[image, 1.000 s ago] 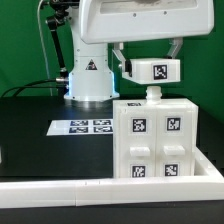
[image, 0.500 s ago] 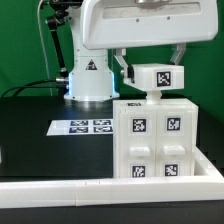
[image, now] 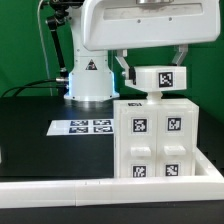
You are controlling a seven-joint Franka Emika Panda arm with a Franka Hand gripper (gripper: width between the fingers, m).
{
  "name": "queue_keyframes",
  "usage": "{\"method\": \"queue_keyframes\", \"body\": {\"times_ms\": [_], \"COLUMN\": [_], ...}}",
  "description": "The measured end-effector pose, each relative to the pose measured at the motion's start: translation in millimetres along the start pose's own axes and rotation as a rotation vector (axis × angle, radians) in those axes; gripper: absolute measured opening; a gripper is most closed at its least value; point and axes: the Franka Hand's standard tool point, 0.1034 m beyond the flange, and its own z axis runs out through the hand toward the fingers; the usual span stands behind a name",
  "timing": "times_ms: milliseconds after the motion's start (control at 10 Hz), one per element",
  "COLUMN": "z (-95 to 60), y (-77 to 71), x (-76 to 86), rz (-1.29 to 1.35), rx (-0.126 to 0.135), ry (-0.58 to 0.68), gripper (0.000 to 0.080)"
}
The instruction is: Assemble cabinet
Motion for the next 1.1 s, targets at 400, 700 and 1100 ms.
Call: {"method": "queue_keyframes", "body": {"times_ms": [400, 700, 1100], "z": [2.9, 12.9, 15.9], "y": [-5.2, -7.6, -4.5], "x": [3.8, 6.6, 10.9], "rz": [-0.014, -0.016, -0.015], "rx": [-0.002, -0.003, -0.004], "ry": [0.0, -0.018, 0.012], "gripper": [0.0561, 0.0561, 0.0561]}}
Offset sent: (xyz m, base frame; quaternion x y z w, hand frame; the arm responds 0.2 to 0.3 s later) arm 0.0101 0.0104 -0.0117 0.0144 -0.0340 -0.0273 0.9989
